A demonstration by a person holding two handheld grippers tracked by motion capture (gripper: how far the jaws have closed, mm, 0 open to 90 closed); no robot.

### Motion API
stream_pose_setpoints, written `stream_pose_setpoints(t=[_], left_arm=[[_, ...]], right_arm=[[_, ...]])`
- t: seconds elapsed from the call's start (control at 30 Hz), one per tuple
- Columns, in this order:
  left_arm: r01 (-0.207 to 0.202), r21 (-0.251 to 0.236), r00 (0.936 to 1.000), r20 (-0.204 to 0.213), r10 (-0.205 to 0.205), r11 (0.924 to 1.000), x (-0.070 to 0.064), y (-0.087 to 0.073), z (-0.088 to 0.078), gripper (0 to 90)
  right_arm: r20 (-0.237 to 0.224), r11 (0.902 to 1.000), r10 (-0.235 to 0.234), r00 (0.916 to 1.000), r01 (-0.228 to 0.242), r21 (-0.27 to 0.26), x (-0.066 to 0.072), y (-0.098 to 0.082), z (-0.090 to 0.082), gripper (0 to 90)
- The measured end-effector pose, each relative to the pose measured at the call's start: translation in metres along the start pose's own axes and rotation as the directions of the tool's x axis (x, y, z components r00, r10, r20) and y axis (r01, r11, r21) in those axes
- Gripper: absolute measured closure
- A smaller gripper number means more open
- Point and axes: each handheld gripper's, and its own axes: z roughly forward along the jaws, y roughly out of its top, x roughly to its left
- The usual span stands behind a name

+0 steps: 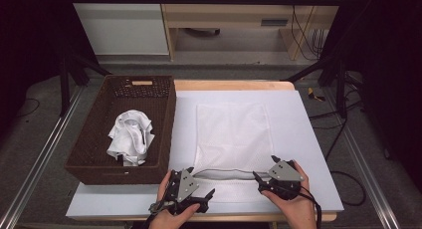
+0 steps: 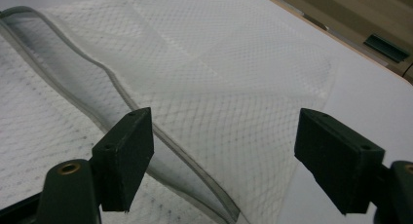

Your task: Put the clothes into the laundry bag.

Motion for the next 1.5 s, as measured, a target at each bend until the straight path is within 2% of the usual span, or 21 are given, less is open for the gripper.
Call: stream_pose_setpoints(t=[0.2, 0.43, 0.73, 1.2, 1.5], left_arm=[[0.001, 0.002, 1.0, -0.003, -0.001, 1.0, 0.0, -0.001, 0.001, 9.0], [0.005, 0.003, 0.9999, -0.012, -0.005, 1.0, 0.0, -0.002, 0.002, 9.4], [0.004, 0.01, 1.0, -0.009, -0.004, 0.9999, -0.001, -0.002, 0.003, 9.7], [0.005, 0.015, 1.0, -0.003, -0.005, 0.9999, -0.002, -0.002, 0.004, 10.0], [0.007, 0.015, 1.0, 0.0, -0.007, 0.9999, -0.002, -0.002, 0.004, 10.2]], right_arm=[[-0.051, 0.9988, -0.044, 0.9977, 0.045, 0.019, 0.008, 0.003, 0.004, 30.7], [-0.077, 0.9962, -0.077, 0.994, 0.08, 0.034, 0.015, 0.004, 0.007, 38.3], [-0.134, 0.9887, -0.127, 0.9828, 0.136, 0.062, 0.023, 0.003, 0.013, 47.0], [-0.171, 0.9847, -0.142, 0.975, 0.157, 0.075, 0.025, 0.002, 0.02, 51.9], [-0.177, 0.9837, -0.144, 0.9737, 0.16, 0.081, 0.024, 0.003, 0.023, 57.2]])
